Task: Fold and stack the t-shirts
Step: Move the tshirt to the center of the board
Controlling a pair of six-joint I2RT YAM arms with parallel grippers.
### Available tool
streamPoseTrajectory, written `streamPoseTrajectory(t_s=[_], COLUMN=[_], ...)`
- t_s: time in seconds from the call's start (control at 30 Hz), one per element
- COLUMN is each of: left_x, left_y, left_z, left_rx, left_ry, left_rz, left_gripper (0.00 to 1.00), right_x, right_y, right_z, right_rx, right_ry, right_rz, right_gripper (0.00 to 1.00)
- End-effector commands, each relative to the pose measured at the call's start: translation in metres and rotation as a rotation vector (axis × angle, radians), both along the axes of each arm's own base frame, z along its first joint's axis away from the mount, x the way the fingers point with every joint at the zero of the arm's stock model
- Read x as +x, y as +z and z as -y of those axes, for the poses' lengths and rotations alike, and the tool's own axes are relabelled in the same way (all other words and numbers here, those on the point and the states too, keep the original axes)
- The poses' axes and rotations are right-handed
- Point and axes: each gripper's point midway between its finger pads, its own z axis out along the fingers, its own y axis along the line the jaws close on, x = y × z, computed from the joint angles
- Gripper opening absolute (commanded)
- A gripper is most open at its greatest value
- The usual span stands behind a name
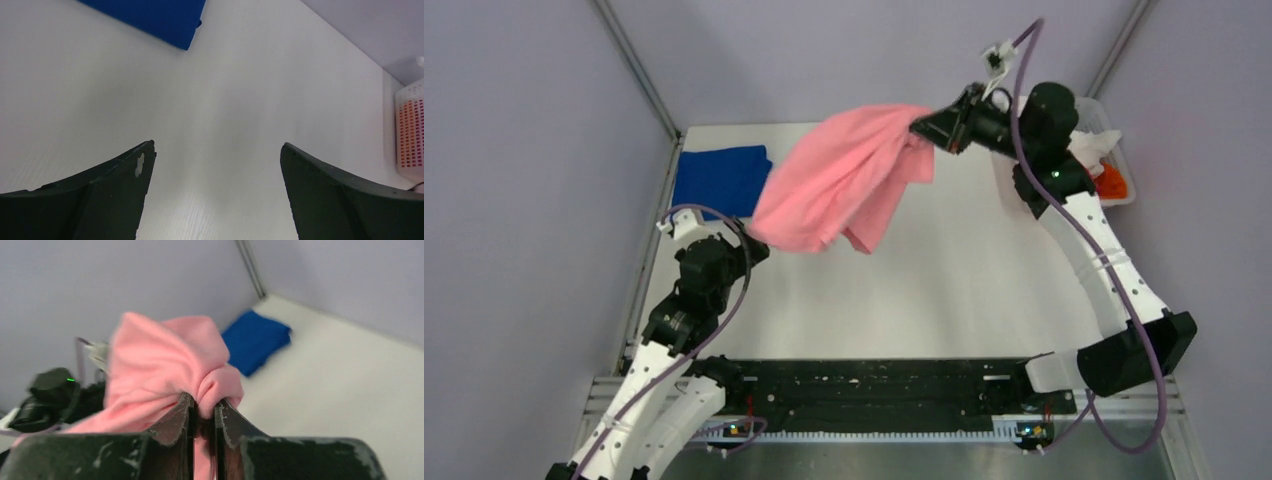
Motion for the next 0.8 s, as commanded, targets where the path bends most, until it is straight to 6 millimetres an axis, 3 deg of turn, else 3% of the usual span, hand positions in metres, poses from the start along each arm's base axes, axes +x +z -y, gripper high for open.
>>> streamPoseTrajectory(t_s=[0.0,0.07,0.13,0.17,0.2,0.27,0.37,0.47,0.57,0.67,0.77], left_x=[-0.012,-0.016,-0.019,-0.019,-0.019,-0.017,-0.014,-0.020,-0.041,-0.064,-0.078], left_y=[-0.005,-0.013,-0.025,-0.030,-0.037,-0.049,-0.068,-0.089,-0.114,-0.143,-0.156], left_z=[-0.018,-0.022,-0.024,-0.023,-0.020,-0.012,0.010,0.045,0.076,0.090,0.106], left_rx=[0.000,0.010,0.019,0.020,0.020,0.012,-0.007,-0.053,-0.112,-0.128,-0.134], left_ry=[0.100,0.118,0.131,0.129,0.119,0.090,-0.010,-0.200,-0.377,-0.470,-0.545], left_rz=[-0.039,-0.075,-0.119,-0.139,-0.165,-0.207,-0.279,-0.381,-0.517,-0.620,-0.662], left_gripper=[0.99,0.99,0.99,0.99,0.99,0.99,0.99,0.99,0.98,0.92,0.92], right_x=[0.047,0.049,0.040,0.034,0.030,0.022,0.008,-0.018,-0.056,-0.097,-0.132], right_y=[-0.172,-0.258,-0.310,-0.322,-0.327,-0.326,-0.322,-0.335,-0.356,-0.383,-0.401], right_z=[0.055,0.101,0.143,0.156,0.167,0.173,0.169,0.153,0.123,0.104,0.084], right_rx=[-0.230,-0.340,-0.405,-0.427,-0.453,-0.475,-0.443,-0.418,-0.434,-0.513,-0.602], right_ry=[-0.433,-0.672,-0.844,-0.899,-0.947,-0.960,-0.936,-0.878,-0.756,-0.673,-0.600], right_rz=[-0.328,-0.512,-0.650,-0.687,-0.692,-0.683,-0.688,-0.730,-0.787,-0.862,-0.884], right_gripper=[0.29,0.54,0.66,0.74,0.89,0.96,0.97,0.97,0.97,0.97,0.97])
